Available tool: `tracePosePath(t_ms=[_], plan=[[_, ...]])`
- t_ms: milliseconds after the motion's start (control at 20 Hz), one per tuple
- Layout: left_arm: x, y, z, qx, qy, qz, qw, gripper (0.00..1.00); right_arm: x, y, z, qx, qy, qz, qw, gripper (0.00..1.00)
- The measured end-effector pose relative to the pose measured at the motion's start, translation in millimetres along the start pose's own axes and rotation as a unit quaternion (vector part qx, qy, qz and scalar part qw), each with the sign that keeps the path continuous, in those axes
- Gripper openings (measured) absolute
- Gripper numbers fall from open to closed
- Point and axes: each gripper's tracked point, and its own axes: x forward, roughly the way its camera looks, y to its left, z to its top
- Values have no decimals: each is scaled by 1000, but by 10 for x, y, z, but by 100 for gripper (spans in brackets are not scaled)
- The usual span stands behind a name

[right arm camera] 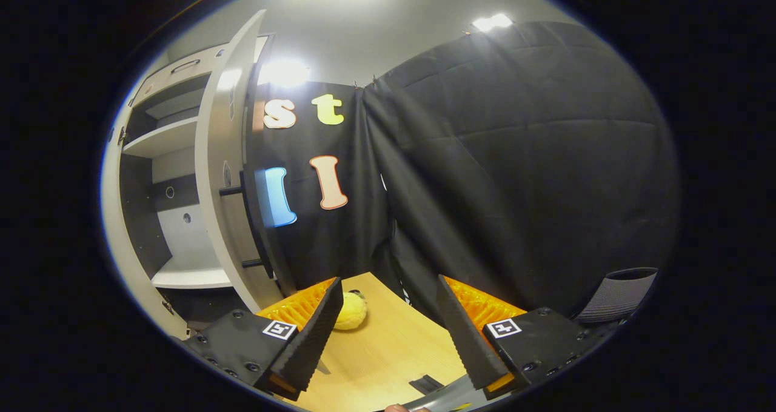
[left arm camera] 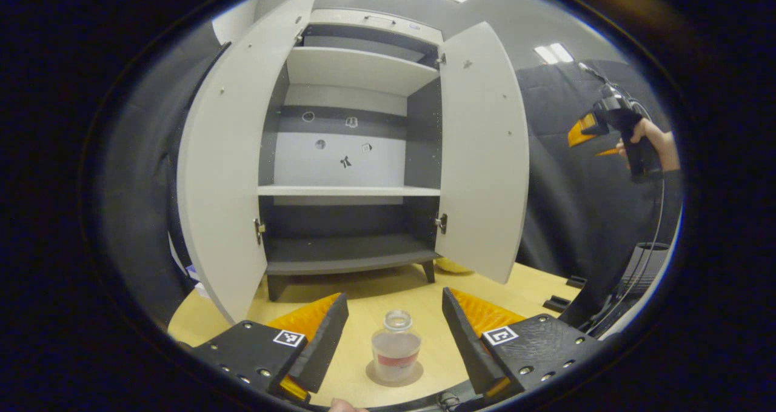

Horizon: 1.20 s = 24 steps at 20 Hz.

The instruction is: Grasp the bottle in the cabinet with the left hand and place it on the coaster, then close the right door with the right hand and the left door with the left hand.

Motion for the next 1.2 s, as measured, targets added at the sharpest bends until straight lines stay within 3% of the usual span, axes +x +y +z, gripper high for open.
tracePosePath(t_ms=[50, 250, 550, 650, 850, 1000, 1050, 1200], plan=[[-32, 103, 188, 2, -9, 16, 1000, 90, 33, 5, 5, -6, -3, 1, 1000, 94], [-162, 602, 922, 25, -51, 97, 994, 90, 204, 15, 212, -41, -29, 12, 999, 98], [-260, 1039, 1738, -16, -82, 174, 981, 90, 477, 224, 454, -39, -55, 61, 996, 98], [-203, 1093, 1878, -23, -75, 192, 978, 90, 559, 319, 499, -24, -50, 86, 995, 94], [-43, 1149, 1928, -41, -34, 223, 973, 90, 777, 465, 593, -8, -37, 137, 990, 98], [82, 1156, 2035, -54, -16, 234, 971, 90, 900, 555, 689, -13, -39, 172, 984, 94], [139, 1124, 2008, -58, -5, 232, 971, 94, 921, 601, 694, -9, -37, 184, 982, 98], [208, 1068, 2123, -56, -4, 239, 969, 90, 974, 766, 726, 5, -37, 229, 973, 98]])
